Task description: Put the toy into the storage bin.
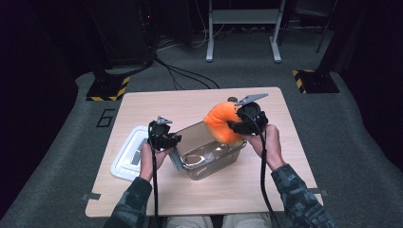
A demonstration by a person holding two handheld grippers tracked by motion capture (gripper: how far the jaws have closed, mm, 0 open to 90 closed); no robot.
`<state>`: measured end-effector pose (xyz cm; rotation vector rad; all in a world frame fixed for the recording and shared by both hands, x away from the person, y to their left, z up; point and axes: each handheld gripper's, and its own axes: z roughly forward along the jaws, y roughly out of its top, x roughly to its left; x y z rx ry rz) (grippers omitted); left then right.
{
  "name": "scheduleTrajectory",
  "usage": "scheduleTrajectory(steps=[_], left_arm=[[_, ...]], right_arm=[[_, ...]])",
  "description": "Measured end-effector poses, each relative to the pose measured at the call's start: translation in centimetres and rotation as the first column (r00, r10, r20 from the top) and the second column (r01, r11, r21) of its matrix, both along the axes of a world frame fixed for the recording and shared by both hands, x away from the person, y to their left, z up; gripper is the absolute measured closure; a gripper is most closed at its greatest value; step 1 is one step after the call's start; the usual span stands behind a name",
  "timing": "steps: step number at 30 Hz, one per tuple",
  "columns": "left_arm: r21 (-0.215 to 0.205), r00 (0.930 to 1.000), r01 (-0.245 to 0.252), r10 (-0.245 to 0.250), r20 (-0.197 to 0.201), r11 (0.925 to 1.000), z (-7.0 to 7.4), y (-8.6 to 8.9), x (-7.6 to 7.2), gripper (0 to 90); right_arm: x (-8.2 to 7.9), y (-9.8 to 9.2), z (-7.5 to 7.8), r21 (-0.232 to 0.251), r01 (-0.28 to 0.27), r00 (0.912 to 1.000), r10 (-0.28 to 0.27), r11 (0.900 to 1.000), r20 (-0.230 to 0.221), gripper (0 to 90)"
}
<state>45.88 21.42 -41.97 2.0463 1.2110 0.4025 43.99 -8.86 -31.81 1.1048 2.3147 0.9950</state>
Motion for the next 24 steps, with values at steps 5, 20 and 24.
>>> scheduleTrajectory(steps=[5, 20, 24], left_arm=[[0.001, 1.0, 0.001, -0.001, 0.0, 1.0, 0.0, 0.0, 0.0, 70.2], [-0.009, 1.0, -0.002, 0.002, 0.007, 1.0, 0.0, -0.1, -0.1, 70.3], [-0.006, 1.0, 0.0, 0.0, 0.007, 1.0, 0.0, -0.1, -0.1, 70.3]], right_arm=[[0.0, 0.5, -0.5, -0.008, -0.007, 0.9999, 0.007, 1.0, -0.014, 63.0], [0.5, 1.9, -2.7, -0.067, -0.027, 0.9991, 0.024, 0.997, -0.035, 62.9], [0.4, 2.2, -3.4, -0.068, -0.034, 0.9991, 0.032, 0.997, -0.027, 62.8]])
